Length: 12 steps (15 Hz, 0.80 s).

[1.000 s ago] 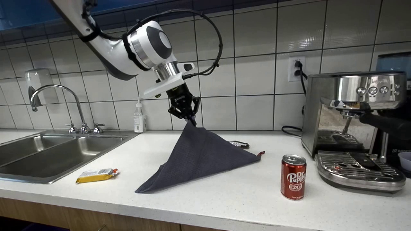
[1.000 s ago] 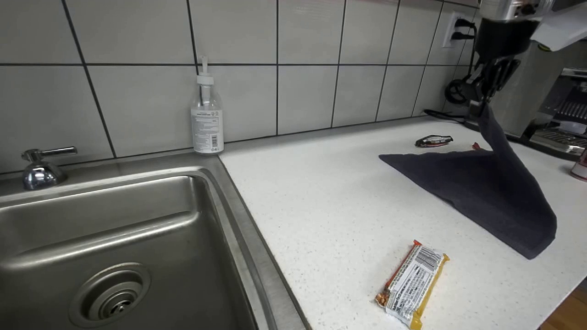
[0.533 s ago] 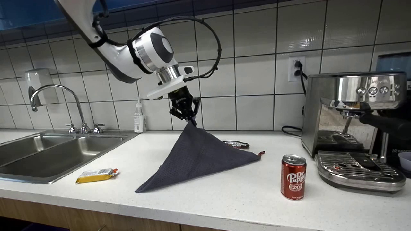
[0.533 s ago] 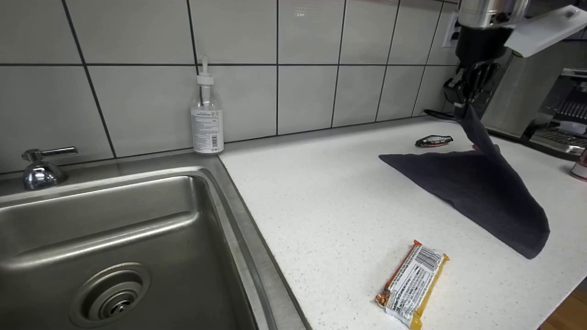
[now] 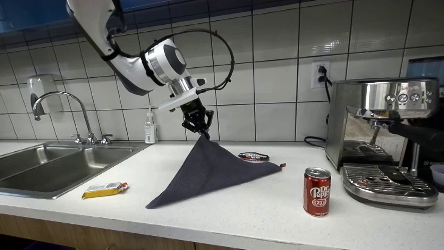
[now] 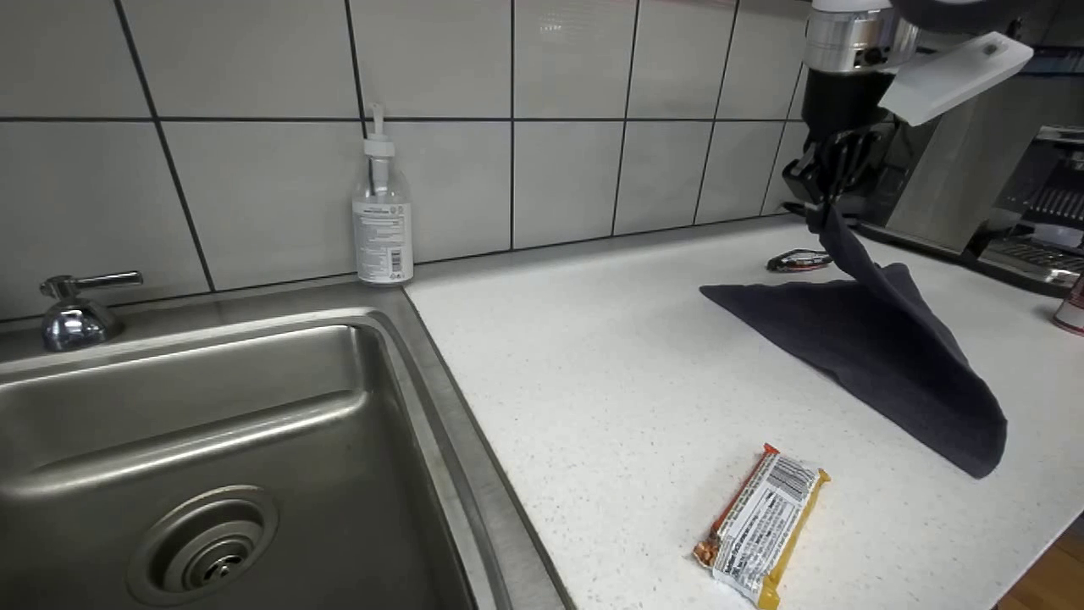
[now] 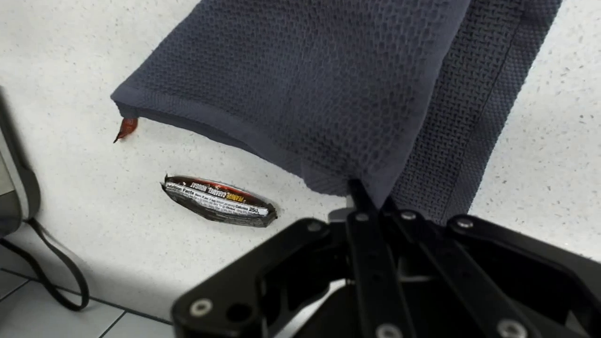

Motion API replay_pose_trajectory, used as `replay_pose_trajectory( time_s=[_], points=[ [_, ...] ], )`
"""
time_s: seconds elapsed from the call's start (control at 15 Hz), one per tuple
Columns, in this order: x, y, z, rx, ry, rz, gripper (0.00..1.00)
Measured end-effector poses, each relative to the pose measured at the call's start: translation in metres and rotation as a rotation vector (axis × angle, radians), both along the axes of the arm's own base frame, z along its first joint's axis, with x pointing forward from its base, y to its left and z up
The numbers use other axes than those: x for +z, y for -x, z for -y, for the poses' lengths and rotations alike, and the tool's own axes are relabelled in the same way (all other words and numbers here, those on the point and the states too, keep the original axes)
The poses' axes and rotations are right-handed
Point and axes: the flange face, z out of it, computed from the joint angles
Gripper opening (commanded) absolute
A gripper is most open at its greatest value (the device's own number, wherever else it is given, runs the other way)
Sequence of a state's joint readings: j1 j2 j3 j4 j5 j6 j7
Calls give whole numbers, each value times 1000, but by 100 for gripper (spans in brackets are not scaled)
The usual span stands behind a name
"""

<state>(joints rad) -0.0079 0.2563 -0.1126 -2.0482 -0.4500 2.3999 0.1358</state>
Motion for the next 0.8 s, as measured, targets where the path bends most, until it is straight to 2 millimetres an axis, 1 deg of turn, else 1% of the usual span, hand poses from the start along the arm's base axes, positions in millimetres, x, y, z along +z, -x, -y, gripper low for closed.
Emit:
replay_pose_trajectory(
  time_s=[0.53,0.8],
  points=[
    [-21,-16,-12,-53,9,-16,1],
    [-30,-23,-13,-85,-17,-20,1]
  ],
)
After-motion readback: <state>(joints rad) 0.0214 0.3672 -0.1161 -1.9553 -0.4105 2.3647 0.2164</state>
